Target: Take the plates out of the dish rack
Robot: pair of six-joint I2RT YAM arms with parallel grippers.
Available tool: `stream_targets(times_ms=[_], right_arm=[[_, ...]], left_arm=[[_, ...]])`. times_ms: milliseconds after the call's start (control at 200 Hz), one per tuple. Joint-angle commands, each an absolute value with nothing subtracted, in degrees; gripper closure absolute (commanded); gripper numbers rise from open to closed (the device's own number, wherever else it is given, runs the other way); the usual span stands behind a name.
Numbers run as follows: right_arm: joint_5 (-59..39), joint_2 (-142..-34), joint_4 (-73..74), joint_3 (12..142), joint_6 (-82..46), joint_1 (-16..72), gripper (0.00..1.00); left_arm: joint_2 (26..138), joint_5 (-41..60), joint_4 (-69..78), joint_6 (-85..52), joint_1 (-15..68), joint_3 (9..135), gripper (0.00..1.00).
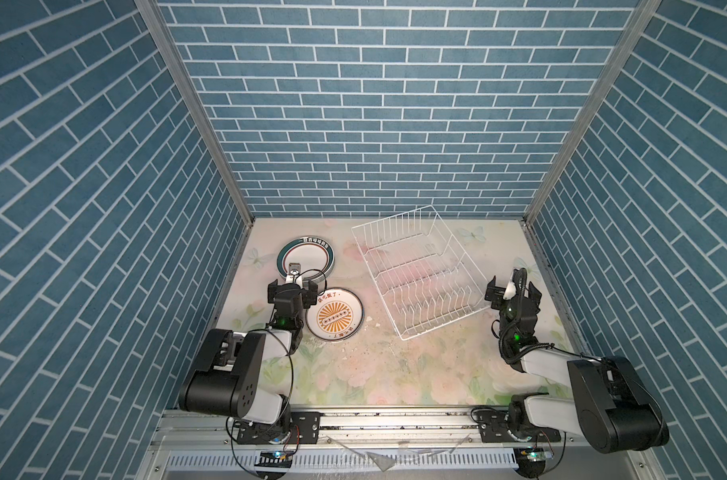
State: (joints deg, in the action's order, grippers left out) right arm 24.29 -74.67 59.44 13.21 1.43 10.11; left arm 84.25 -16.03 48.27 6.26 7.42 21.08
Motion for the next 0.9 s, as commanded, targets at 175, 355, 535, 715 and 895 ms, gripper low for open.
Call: stream_targets(times_ms=[175,355,535,715,895], right_arm=[[15.5,-86.5,74.5,9.3,7.6,9.9,0.01],[14.5,-85.7,71.8,10.2,7.2,9.4,0.01],[12.8,-84.2,64.6,13.1,4.9,7.2,0.01],[5.5,-83.4,54.2,17.8,1.8,2.6,0.01],[0.5,-88.7,58.3,18.4,0.2,0.0,0.01]], left_arm=[[84.5,-16.8,49.6,6.5,7.5,21.2,0.01],[84.5,-16.6,51.2,6.5,7.5,20.4,0.01],[88.5,-16.9,58.8,6.3,7.2,18.2,0.01],[87.4,-16.7,57.0,5.9,7.1,18.2,0.01],[88.1,-17.0,58.7,6.0,7.1,17.9,0.01]])
